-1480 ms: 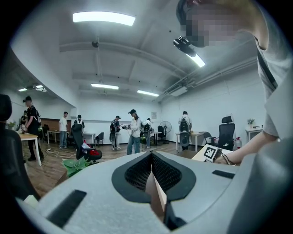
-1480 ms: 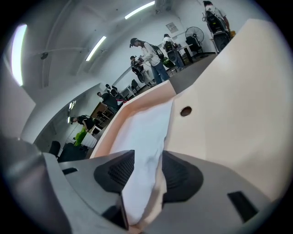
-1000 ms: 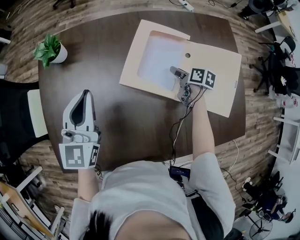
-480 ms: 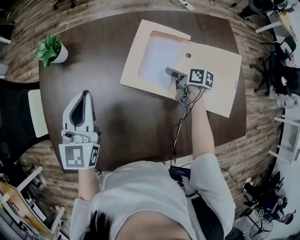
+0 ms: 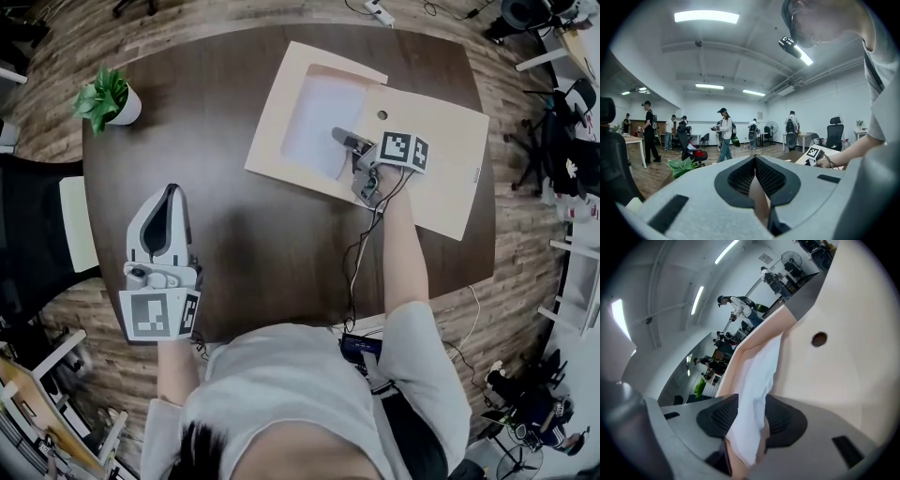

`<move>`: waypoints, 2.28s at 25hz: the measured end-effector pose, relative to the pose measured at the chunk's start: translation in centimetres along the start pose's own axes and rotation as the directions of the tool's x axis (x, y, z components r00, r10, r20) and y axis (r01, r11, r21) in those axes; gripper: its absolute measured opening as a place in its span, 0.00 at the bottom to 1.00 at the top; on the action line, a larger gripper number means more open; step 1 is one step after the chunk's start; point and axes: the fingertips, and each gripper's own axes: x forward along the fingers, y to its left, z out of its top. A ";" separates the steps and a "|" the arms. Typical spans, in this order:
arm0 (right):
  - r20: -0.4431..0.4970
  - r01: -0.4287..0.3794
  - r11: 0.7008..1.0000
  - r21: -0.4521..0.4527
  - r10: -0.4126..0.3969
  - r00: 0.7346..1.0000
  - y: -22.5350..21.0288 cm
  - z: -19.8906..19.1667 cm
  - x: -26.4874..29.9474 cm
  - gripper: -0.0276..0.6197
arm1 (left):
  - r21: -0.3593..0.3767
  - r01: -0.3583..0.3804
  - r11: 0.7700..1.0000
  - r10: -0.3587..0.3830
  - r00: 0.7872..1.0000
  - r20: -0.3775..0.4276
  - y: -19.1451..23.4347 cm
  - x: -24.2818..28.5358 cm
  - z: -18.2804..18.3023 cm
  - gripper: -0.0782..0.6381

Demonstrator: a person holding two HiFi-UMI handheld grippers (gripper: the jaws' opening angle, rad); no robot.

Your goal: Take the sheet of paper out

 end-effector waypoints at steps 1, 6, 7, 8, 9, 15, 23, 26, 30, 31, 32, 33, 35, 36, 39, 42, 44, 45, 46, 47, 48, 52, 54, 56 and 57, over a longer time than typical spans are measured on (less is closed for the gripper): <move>-0.025 -0.018 1.000 -0.011 0.018 1.000 0.4 -0.4 0.3 0.32 | 0.000 0.001 1.000 -0.001 1.000 -0.001 0.0 0.1 0.0 0.12; -0.034 -0.023 0.999 -0.024 0.022 0.999 0.6 -0.5 1.0 0.32 | 0.005 0.005 1.000 -0.005 1.000 -0.003 -0.1 0.3 -0.1 0.12; -0.017 -0.019 1.000 -0.017 0.019 1.000 0.4 -0.2 1.1 0.32 | 0.005 0.005 1.000 -0.005 1.000 -0.005 -0.1 0.3 -0.1 0.12; -0.008 -0.021 1.000 -0.010 0.021 1.000 0.4 0.1 1.2 0.32 | 0.005 0.004 1.000 -0.004 1.000 -0.007 -0.1 0.2 -0.2 0.12; -0.008 -0.029 1.000 -0.007 0.029 1.000 0.5 0.1 1.4 0.32 | 0.006 0.002 1.000 -0.002 1.000 -0.009 0.0 0.2 -0.2 0.12; -0.072 -0.063 0.997 -0.047 0.059 0.996 2.2 -0.4 3.4 0.27 | 0.008 -0.003 1.000 0.003 1.000 -0.013 0.3 0.3 -0.3 0.12; -0.049 -0.003 0.999 -0.052 0.001 0.999 2.0 0.1 4.3 0.09 | 0.007 -0.024 1.000 0.025 0.999 -0.021 0.9 -0.2 -0.5 0.12; -0.038 0.006 0.999 -0.049 -0.008 0.999 1.9 0.1 4.1 0.08 | 0.007 -0.029 1.000 0.029 0.999 -0.018 1.2 -0.4 -0.6 0.12; -0.027 0.029 0.998 -0.060 -0.031 0.999 1.7 0.1 3.5 0.07 | 0.009 -0.026 1.000 0.027 1.000 -0.013 1.0 -0.7 -0.5 0.12; -0.024 0.037 0.998 -0.059 -0.038 0.999 1.6 0.1 3.2 0.07 | 0.010 -0.026 1.000 0.026 1.000 -0.011 0.9 -0.8 -0.4 0.12; -0.022 0.046 0.997 -0.055 -0.047 0.999 1.4 0.1 2.9 0.07 | 0.011 -0.025 1.000 0.025 1.000 -0.009 0.8 -0.9 -0.3 0.12; -0.019 0.056 0.997 -0.049 -0.057 0.998 1.2 0.2 2.5 0.07 | 0.011 -0.024 1.000 0.024 1.000 -0.006 0.7 -1.0 -0.2 0.12; -0.013 0.074 0.997 -0.033 -0.074 0.997 0.7 0.1 1.8 0.06 | 0.014 -0.023 1.000 0.023 1.000 -0.001 0.6 -1.2 0.1 0.12; -0.009 0.082 0.996 -0.026 -0.082 0.997 0.4 0.1 1.5 0.06 | 0.015 -0.022 1.000 0.022 1.000 0.002 0.5 -1.2 0.2 0.12; 0.006 0.107 0.994 -0.014 -0.107 0.994 -0.4 0.1 0.3 0.06 | 0.020 -0.018 1.000 0.018 1.000 0.011 0.3 -1.5 0.4 0.12; 0.021 0.126 0.992 -0.005 -0.126 0.992 -1.1 0.2 -1.2 0.06 | 0.022 -0.014 1.000 0.013 1.000 0.017 -0.1 -1.8 0.8 0.12; 0.031 0.135 0.991 0.003 -0.135 0.990 -1.5 0.3 -2.1 0.06 | 0.025 -0.010 1.000 0.010 1.000 0.022 -0.3 -2.0 1.0 0.12; 0.035 0.140 0.990 0.007 -0.140 0.990 -1.7 0.3 -2.6 0.06 | 0.027 -0.009 1.000 0.008 1.000 0.024 -0.4 -2.0 1.2 0.12; 0.039 0.144 0.989 0.009 -0.145 0.989 -1.9 0.4 -3.0 0.06 | 0.028 -0.007 1.000 0.006 1.000 0.026 -0.5 -2.1 1.3 0.12; 0.044 0.150 0.989 0.011 -0.150 0.988 -2.1 0.4 -3.4 0.06 | 0.029 -0.005 1.000 0.004 1.000 0.027 -0.7 -2.1 1.4 0.12; 0.049 0.155 0.988 0.013 -0.155 0.987 -2.3 0.4 -3.8 0.06 | 0.031 -0.002 1.000 0.001 1.000 0.029 -0.8 -2.2 1.5 0.12; 0.068 0.170 0.985 0.021 -0.171 0.983 -2.8 0.3 -5.4 0.06 | 0.034 0.007 0.999 -0.008 0.999 0.040 -1.3 -2.6 1.9 0.12; 0.076 0.181 0.983 0.022 -0.182 0.980 -3.1 0.2 -6.2 0.06 | 0.035 0.010 0.999 -0.011 0.999 0.045 -1.6 -2.7 2.1 0.12; 0.088 0.193 0.981 0.024 -0.195 0.977 -3.5 0.2 -7.0 0.06 | 0.038 0.013 0.999 -0.015 0.999 0.049 -1.8 -2.8 2.3 0.12; 0.094 0.199 0.980 0.026 -0.200 0.975 -3.6 0.2 -7.3 0.06 | 0.038 0.015 0.999 -0.017 0.999 0.052 -1.8 -2.8 2.4 0.12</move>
